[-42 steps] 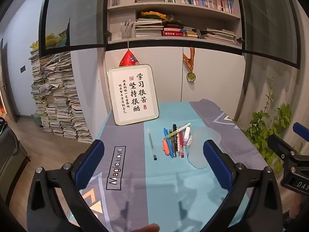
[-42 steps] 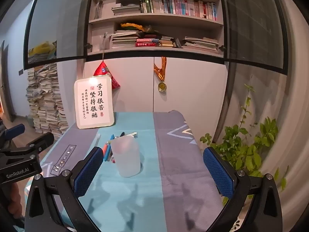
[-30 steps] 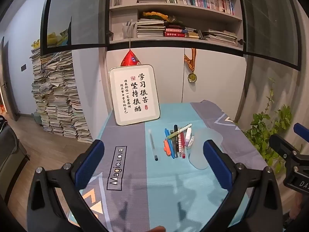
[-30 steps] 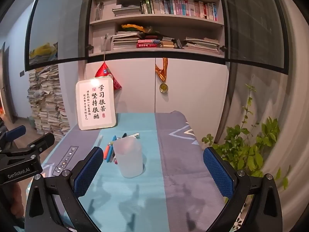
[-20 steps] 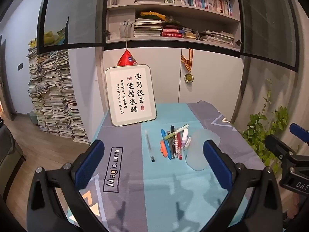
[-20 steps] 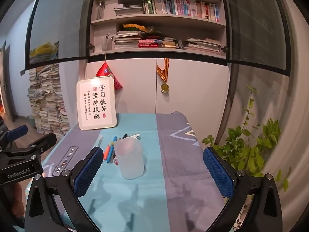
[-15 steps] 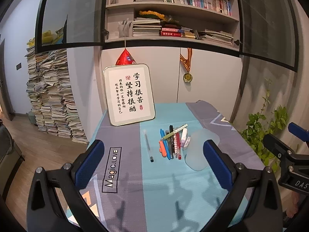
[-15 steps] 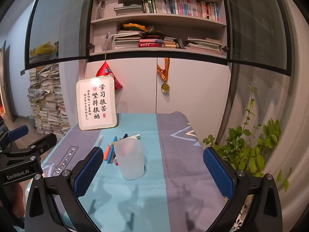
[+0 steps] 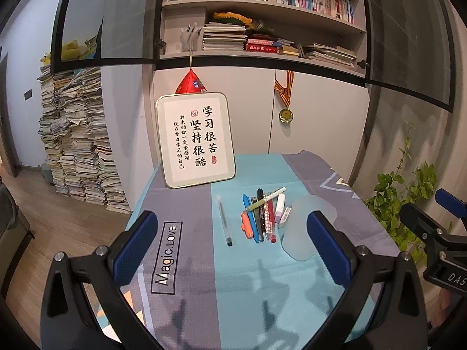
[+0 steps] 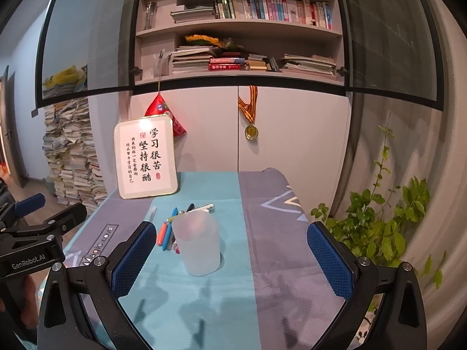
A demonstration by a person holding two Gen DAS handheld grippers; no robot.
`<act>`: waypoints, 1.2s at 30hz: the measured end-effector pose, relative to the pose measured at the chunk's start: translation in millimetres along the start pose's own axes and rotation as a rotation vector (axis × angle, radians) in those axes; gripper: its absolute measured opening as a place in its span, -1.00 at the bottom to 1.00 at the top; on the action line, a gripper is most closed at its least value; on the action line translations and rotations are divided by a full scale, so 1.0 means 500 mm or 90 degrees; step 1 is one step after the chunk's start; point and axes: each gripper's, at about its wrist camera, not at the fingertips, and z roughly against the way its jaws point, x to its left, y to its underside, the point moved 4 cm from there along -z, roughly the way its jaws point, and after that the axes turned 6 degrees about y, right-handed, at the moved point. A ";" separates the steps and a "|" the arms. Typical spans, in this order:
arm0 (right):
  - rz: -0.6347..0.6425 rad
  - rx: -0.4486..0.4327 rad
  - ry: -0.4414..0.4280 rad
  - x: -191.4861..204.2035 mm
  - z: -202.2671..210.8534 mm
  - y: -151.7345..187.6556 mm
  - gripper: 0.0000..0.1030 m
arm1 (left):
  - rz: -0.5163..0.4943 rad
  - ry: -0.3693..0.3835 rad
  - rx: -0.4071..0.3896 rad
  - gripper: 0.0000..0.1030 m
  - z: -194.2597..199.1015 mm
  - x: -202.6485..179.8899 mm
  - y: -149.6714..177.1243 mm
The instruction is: Organize stationery
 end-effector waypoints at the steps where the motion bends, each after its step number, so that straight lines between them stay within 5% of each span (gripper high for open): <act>1: 0.000 0.002 -0.001 0.001 -0.002 0.001 1.00 | 0.000 0.001 0.002 0.98 -0.002 0.000 0.001; 36: 0.037 0.051 -0.036 0.055 -0.070 0.024 1.00 | 0.012 -0.002 0.040 0.98 -0.065 0.040 0.027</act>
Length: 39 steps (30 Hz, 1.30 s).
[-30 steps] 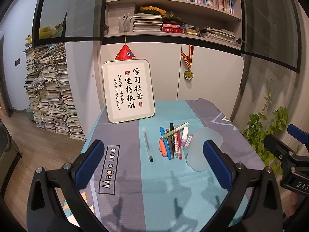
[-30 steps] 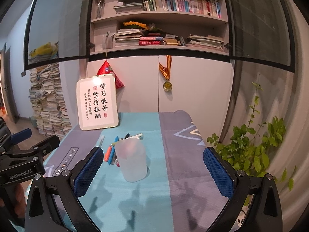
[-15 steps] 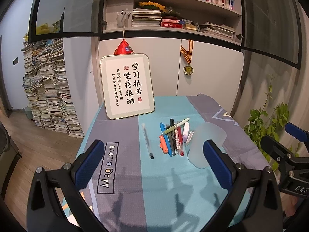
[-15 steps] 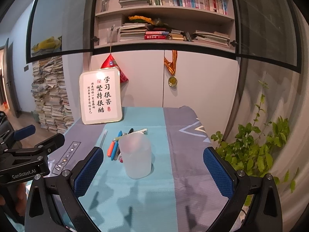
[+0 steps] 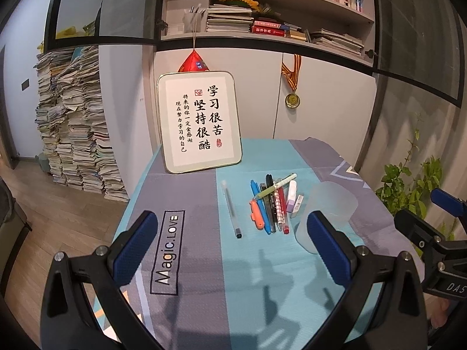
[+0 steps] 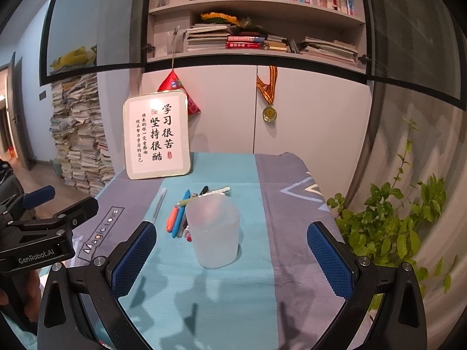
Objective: Organize stationery
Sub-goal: 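Move the right tool to the frosted plastic cup and grasp it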
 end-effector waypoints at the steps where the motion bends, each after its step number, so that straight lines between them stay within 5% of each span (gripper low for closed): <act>1: 0.000 0.001 -0.002 0.001 -0.003 0.000 1.00 | -0.003 -0.001 0.000 0.98 -0.003 0.000 0.001; 10: 0.011 0.008 -0.031 0.019 -0.033 0.003 1.00 | 0.000 0.005 0.008 0.98 -0.027 0.011 0.003; 19: 0.002 0.085 -0.067 0.021 -0.126 0.028 1.00 | 0.011 -0.008 0.036 0.98 -0.076 0.038 0.011; 34: 0.058 0.153 -0.074 0.036 -0.298 0.055 1.00 | 0.050 -0.047 0.119 0.97 -0.245 0.099 0.001; 35: 0.062 0.144 -0.074 0.034 -0.299 0.054 0.83 | 0.053 -0.047 0.124 0.96 -0.260 0.099 -0.004; 36: 0.062 0.141 -0.082 0.034 -0.300 0.053 0.37 | 0.055 -0.046 0.128 0.96 -0.273 0.097 -0.006; 39: 0.062 0.137 -0.050 0.008 -0.307 0.045 0.34 | 0.069 -0.031 0.149 0.86 -0.330 0.086 -0.017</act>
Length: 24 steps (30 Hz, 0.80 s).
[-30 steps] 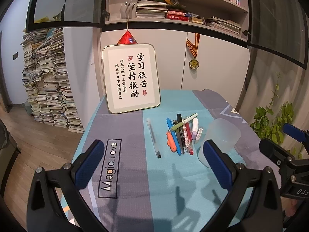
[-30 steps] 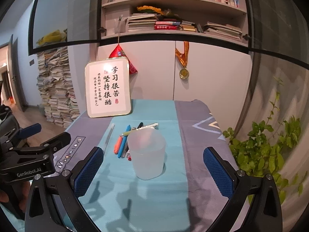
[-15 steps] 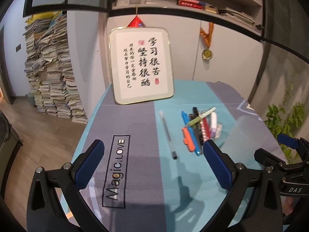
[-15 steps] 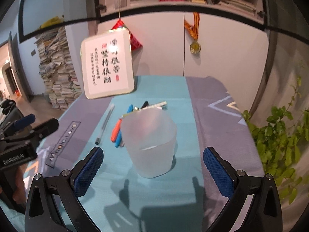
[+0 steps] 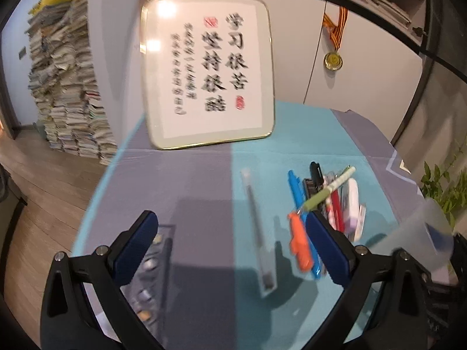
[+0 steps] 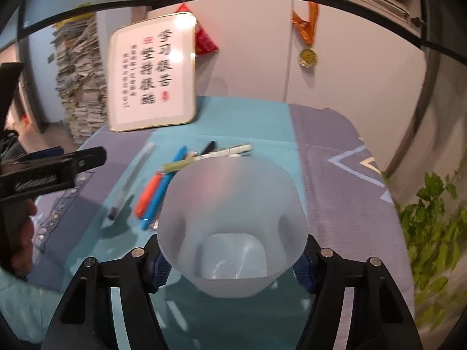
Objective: Organize stationery
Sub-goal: 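Move the right tool to the frosted plastic cup and grasp it, then grasp the loose clear pen with the left tool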
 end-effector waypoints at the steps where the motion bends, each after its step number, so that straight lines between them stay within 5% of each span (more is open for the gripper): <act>1: 0.001 -0.002 0.009 -0.009 -0.002 -0.002 0.34 | -0.003 0.002 0.008 0.82 -0.018 -0.007 -0.007; 5: 0.004 -0.010 0.053 -0.070 0.004 -0.004 0.34 | -0.013 -0.004 0.057 0.50 -0.077 -0.021 -0.016; 13: 0.016 -0.012 0.033 -0.107 -0.006 0.008 0.35 | 0.024 -0.022 0.086 0.39 -0.121 0.011 -0.041; 19: 0.010 -0.018 0.003 -0.101 -0.007 0.009 0.35 | -0.013 -0.033 0.126 -0.71 -0.166 -0.005 -0.053; 24: 0.008 -0.014 -0.017 -0.098 -0.006 0.010 0.35 | 0.001 -0.003 0.096 -0.81 -0.100 -0.004 -0.061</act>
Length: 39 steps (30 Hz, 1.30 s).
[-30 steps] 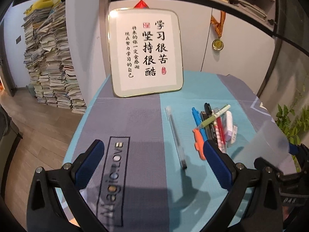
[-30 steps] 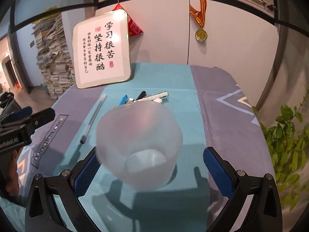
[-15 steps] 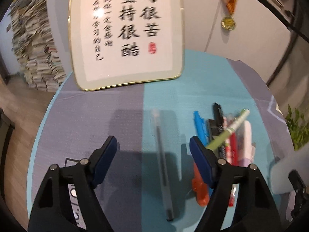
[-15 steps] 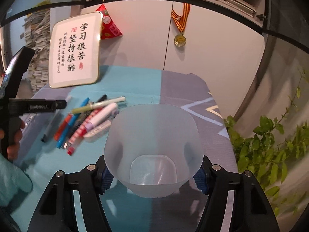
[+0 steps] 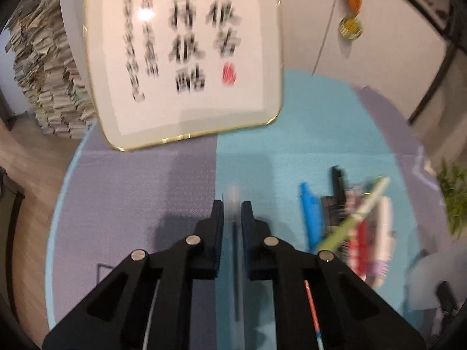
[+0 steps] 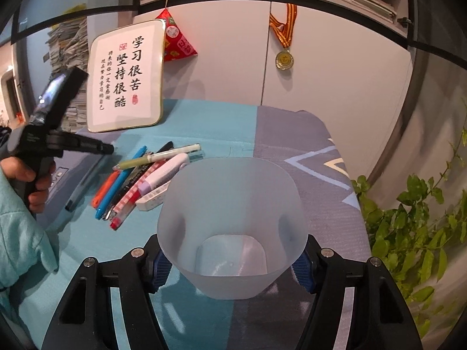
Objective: Organize stationery
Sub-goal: 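Grasp the loose clear pen with the left tool, then lift the clear pen with the left tool and drop it into the cup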
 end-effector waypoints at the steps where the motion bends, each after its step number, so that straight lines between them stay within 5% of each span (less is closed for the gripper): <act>1: 0.001 0.000 -0.006 0.003 0.002 0.002 0.35 | -0.007 0.011 -0.023 -0.81 0.038 -0.008 -0.003; 10: 0.004 -0.009 -0.010 0.011 0.012 0.011 0.35 | -0.084 0.119 -0.217 -0.81 0.343 -0.138 0.006; 19: 0.015 -0.025 -0.016 0.021 0.022 0.016 0.35 | -0.145 0.277 -0.355 -0.80 0.458 -0.301 -0.024; 25: 0.011 -0.026 -0.022 0.019 0.030 0.020 0.35 | -0.160 0.331 -0.289 -0.80 0.372 -0.376 -0.013; 39: 0.006 -0.014 -0.014 0.021 0.027 0.022 0.35 | -0.162 0.314 -0.171 -0.79 0.276 -0.349 0.063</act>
